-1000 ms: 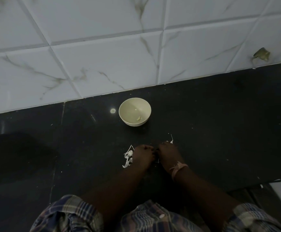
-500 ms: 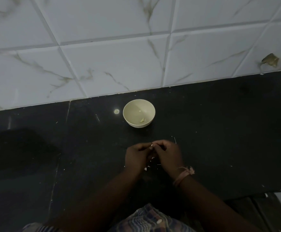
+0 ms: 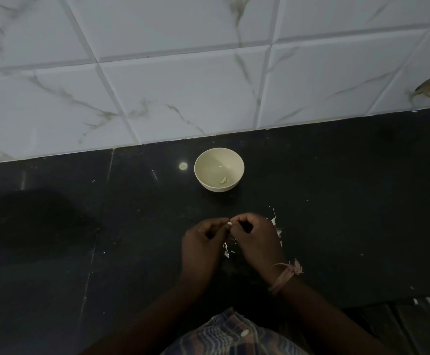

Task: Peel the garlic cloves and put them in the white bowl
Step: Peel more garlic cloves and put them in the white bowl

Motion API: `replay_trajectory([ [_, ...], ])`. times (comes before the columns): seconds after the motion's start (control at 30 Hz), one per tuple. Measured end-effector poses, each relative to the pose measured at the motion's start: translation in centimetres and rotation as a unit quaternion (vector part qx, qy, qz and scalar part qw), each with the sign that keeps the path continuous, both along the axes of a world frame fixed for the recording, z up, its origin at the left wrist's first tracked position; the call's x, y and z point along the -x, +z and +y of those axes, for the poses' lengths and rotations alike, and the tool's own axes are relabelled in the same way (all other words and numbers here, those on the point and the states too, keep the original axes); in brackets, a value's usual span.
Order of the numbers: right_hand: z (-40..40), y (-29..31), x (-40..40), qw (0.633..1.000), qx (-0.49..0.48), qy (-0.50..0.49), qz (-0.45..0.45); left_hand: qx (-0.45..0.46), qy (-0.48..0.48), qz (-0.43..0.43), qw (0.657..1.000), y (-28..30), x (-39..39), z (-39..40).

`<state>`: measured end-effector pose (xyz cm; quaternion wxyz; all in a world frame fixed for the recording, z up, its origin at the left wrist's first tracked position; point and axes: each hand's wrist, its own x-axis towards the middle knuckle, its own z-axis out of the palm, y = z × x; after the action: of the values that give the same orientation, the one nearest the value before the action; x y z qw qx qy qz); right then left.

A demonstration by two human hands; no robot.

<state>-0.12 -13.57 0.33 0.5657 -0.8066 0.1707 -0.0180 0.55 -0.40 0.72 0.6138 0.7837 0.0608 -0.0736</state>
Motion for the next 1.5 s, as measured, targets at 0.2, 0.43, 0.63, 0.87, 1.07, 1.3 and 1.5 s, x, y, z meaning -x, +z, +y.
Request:
replay_trajectory([
  [0.2,0.2,-0.2,0.1,0.999,-0.040,-0.013,0.025,0.011,-0.008,0.005,1.000,0.1,0.0,0.5],
  [0.43,0.0,-0.3,-0.1,0.995,-0.054,0.023,0.080,0.035,-0.035,0.025,0.998,0.0,0.0,1.0],
  [0.63,0.3,-0.1,0.0,0.991,-0.107,0.011,0.079,0.076,-0.029,0.059,0.995,-0.1,-0.1,0.9],
  [0.87,0.5,-0.4,-0.3,0.990,-0.116,-0.005,0.077,0.092,-0.035,0.064,0.993,0.0,-0.6,0.8],
  [1.07,0.4,-0.3,-0.5,0.975,-0.200,-0.016,0.095,0.140,-0.032,0.087,0.986,-0.8,-1.2,0.7],
  [1.3,0.8,-0.9,-0.6,0.942,-0.311,-0.030,0.124,0.165,-0.035,0.088,0.982,-1.2,-1.3,0.8],
  [1.5,0.6,-1.8,-0.3,0.936,-0.318,-0.052,0.141,0.349,0.036,0.174,0.920,-2.2,-1.8,0.7],
])
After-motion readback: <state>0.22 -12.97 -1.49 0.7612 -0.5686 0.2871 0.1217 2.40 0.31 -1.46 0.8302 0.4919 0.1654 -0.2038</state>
